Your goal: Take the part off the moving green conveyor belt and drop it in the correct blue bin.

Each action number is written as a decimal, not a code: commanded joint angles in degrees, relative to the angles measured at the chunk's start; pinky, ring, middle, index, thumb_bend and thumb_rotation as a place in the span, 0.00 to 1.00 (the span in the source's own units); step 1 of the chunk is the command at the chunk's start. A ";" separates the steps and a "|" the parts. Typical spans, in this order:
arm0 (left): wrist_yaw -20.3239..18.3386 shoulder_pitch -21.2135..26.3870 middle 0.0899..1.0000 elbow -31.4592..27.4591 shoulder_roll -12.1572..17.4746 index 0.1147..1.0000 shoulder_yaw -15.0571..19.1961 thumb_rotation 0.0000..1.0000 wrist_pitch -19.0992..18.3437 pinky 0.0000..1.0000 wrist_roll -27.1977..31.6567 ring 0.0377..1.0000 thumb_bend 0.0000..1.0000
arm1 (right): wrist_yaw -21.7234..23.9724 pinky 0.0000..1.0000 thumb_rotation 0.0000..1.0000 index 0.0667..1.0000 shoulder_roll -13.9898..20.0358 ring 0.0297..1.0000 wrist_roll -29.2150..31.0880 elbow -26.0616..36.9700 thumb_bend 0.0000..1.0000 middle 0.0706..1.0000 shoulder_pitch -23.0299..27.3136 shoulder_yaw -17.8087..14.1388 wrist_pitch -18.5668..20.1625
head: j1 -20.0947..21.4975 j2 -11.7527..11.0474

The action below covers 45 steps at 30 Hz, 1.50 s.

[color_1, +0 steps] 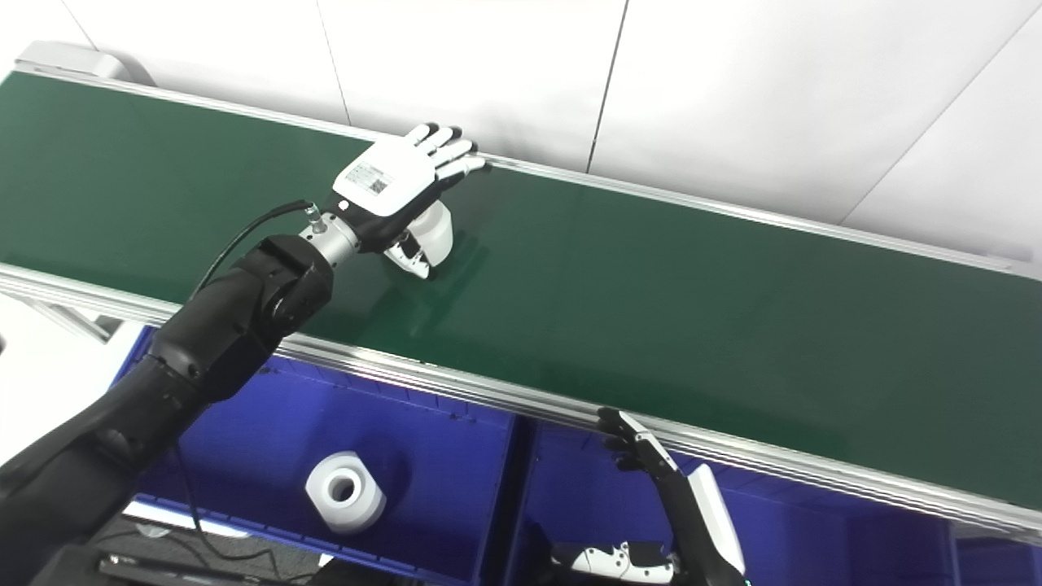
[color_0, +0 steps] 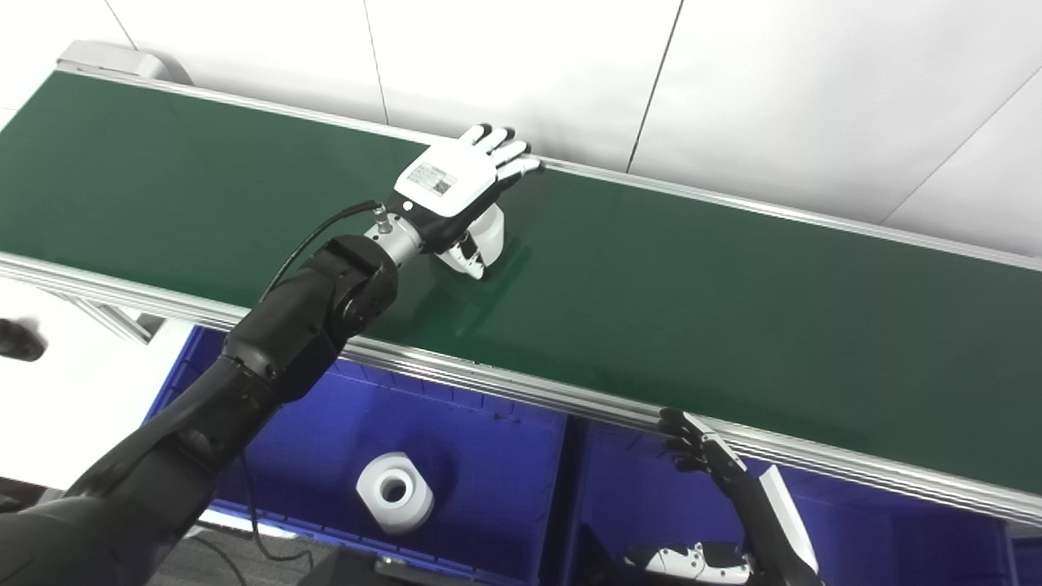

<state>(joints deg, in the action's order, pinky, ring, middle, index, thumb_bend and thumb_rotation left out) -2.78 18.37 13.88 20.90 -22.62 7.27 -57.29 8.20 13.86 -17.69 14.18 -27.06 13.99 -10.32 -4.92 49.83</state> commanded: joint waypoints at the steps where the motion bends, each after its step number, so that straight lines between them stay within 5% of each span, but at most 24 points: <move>1: -2.40 2.39 0.68 -1.08 -0.16 0.68 0.05 0.00 -1.62 0.62 1.64 0.65 0.69 | -0.26 0.69 0.30 0.86 0.14 0.73 1.28 1.24 0.90 0.84 -0.07 -0.37 -2.31 | -0.08 0.09; 4: -9.28 2.71 0.66 -2.36 -0.44 0.62 -1.20 0.00 -4.40 0.57 2.16 0.62 0.64 | -0.27 0.70 0.29 0.86 0.03 0.74 1.39 1.73 0.90 0.84 -0.22 -0.43 -1.73 | -0.41 0.32; 8: -23.32 4.06 0.80 -5.20 0.50 0.68 -3.75 0.06 -9.62 0.74 2.79 0.79 0.74 | -0.50 0.63 0.29 0.86 -0.24 0.72 1.69 1.83 0.90 0.83 -0.36 -0.67 -1.67 | -0.67 0.56; 12: -28.80 4.55 0.83 -6.36 1.48 0.70 -4.93 0.01 -11.34 0.83 3.37 0.83 0.73 | -0.39 0.66 0.29 0.87 -0.19 0.74 1.73 1.83 0.90 0.83 -0.33 -0.80 -1.46 | -0.74 0.78; 15: -31.72 4.85 0.82 -6.28 1.51 0.68 -5.03 0.02 -13.54 0.78 3.39 0.81 0.65 | 0.04 0.69 0.30 0.87 -0.01 0.75 2.30 1.74 0.89 0.84 -0.16 -0.89 -1.30 | -0.94 0.81; 16: -32.90 5.15 0.79 -6.04 1.45 0.54 -5.10 0.05 -14.31 0.70 3.57 0.77 0.56 | 0.12 0.68 0.30 0.87 -0.01 0.75 2.72 1.56 0.89 0.84 -0.10 -0.92 -1.48 | -0.96 0.82; 18: -34.39 5.71 0.73 -5.77 1.50 0.46 -5.48 0.06 -15.32 0.60 3.83 0.70 0.52 | 0.18 0.61 0.30 0.87 -0.03 0.71 3.07 1.36 0.88 0.84 -0.01 -0.97 -1.61 | -0.95 0.91; 19: -34.37 5.88 0.71 -5.91 1.54 0.44 -5.73 0.06 -15.57 0.58 3.39 0.68 0.51 | 0.11 0.59 0.30 0.87 -0.03 0.70 2.79 1.40 0.88 0.84 0.03 -0.99 -1.56 | -0.87 1.01; 22: -32.64 5.90 0.43 -6.08 1.30 0.43 -5.88 0.01 -16.69 0.36 2.14 0.41 0.52 | 0.01 0.63 0.31 0.87 -0.08 0.75 2.16 1.71 0.89 0.84 0.03 -1.02 -1.12 | -0.65 1.02; 27: -24.05 3.43 0.37 -6.72 0.45 0.43 -2.58 0.00 -14.76 0.26 5.61 0.31 0.52 | -0.01 0.63 0.32 0.86 -0.13 0.75 1.64 1.96 0.89 0.83 -0.08 -0.93 -1.21 | -0.18 1.27; 29: -21.94 1.88 0.37 -9.05 0.04 0.43 -0.45 0.00 -14.68 0.26 8.41 0.31 0.52 | 0.07 0.64 0.32 0.86 -0.25 0.76 2.01 2.13 0.89 0.83 -0.23 -0.89 -1.15 | 0.17 1.55; 35: -12.38 -4.40 0.48 -18.65 -0.23 0.41 5.22 0.00 -6.47 0.37 16.27 0.40 0.50 | 0.10 0.64 0.32 0.86 -0.49 0.75 1.51 3.33 0.89 0.83 -0.80 -0.84 -0.35 | 1.07 2.53; 39: -12.70 -8.89 0.48 -26.65 -0.84 0.42 8.39 0.00 -5.79 0.34 22.63 0.41 0.47 | 0.21 0.60 0.32 0.86 -0.70 0.75 1.63 3.97 0.89 0.83 -1.00 -0.75 0.00 | 1.92 3.74; 45: -15.02 -19.02 0.48 -39.99 -1.72 0.44 11.55 0.00 -10.19 0.32 29.98 0.40 0.47 | 0.10 0.64 0.32 0.86 -1.07 0.77 0.54 5.26 0.89 0.82 -1.24 -0.81 0.64 | 2.11 4.88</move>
<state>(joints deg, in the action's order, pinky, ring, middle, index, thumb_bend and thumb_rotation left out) -18.09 1.26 -23.98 18.87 -11.94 -2.65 -29.03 8.47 13.13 -17.03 16.92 -28.07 13.34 -9.82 -2.72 54.58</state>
